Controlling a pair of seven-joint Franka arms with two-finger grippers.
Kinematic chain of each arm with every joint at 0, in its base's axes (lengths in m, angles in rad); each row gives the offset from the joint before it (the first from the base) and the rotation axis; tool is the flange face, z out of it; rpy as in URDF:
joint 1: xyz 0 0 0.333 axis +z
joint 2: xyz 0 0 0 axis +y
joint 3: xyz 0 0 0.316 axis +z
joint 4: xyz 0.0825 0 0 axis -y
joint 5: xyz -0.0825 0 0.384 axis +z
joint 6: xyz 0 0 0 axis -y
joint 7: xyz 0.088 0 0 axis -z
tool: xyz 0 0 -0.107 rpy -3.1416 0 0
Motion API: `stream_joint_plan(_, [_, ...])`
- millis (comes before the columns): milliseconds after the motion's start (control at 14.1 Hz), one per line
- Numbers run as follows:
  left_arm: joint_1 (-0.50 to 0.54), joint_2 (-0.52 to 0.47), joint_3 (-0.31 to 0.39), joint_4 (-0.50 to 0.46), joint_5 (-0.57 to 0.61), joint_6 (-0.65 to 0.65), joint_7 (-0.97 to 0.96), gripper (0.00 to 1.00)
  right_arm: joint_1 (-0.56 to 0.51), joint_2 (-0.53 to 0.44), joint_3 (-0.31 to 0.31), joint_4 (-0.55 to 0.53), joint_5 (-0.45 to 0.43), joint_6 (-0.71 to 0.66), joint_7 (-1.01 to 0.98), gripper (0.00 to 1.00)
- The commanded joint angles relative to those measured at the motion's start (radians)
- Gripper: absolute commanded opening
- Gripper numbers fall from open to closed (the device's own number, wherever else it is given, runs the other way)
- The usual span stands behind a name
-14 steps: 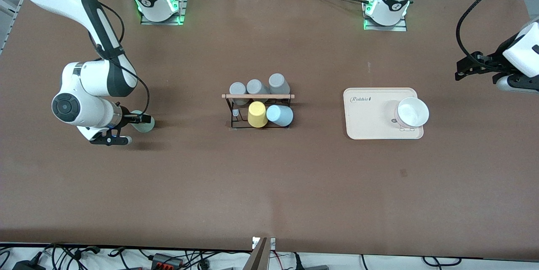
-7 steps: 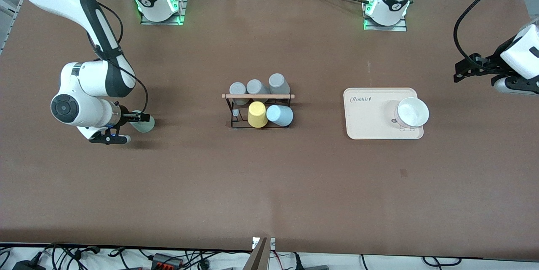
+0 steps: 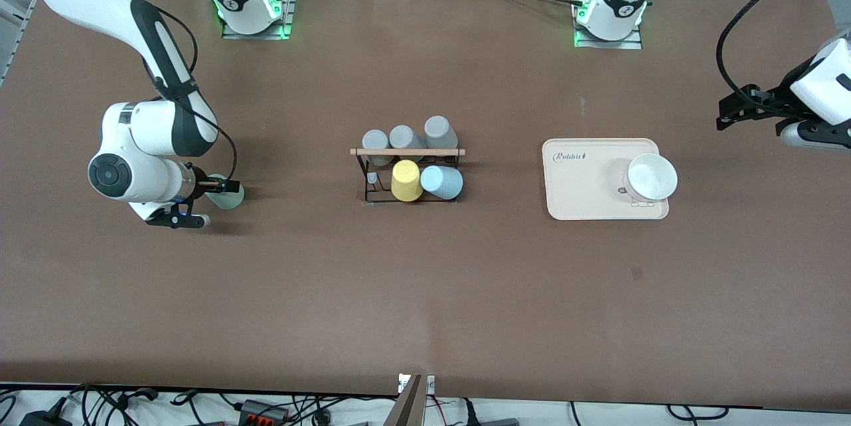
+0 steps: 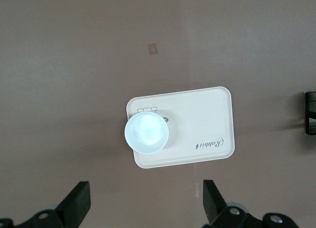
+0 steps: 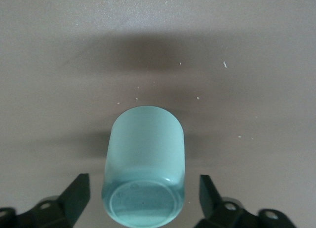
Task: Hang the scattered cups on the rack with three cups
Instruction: 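Close the right gripper on the pale green cup and lift it, then carry the green cup with the right gripper to the rack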
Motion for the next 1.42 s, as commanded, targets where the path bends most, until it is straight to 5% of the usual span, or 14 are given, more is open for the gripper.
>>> stream_joint_plan(0, [0.0,-0.003,0.001,0.001,-0.01,0.017,0.029,1.0,-0.002,0.0,0.003,-0.009,-0.009,0.01,0.019,0.54])
stream_joint_plan(213, [-0.004,0.006,0.002,0.013,-0.012,0.018,0.029,1.0,-0.002,-0.003,0.003,0.0,-0.01,-0.001,0.017,0.27])
stream_joint_plan(567, [-0.004,0.008,0.001,0.016,-0.012,0.018,0.025,1.0,0.043,-0.074,0.014,0.099,-0.009,-0.097,0.017,0.26])
stream_joint_plan(993, [-0.008,0.008,0.001,0.018,-0.012,0.016,0.02,1.0,0.184,-0.077,0.012,0.446,0.002,-0.422,0.118,0.27])
stream_joint_plan(1348, [-0.005,0.008,0.001,0.018,-0.013,0.016,0.02,1.0,0.329,-0.048,0.012,0.482,0.164,-0.391,0.417,0.27])
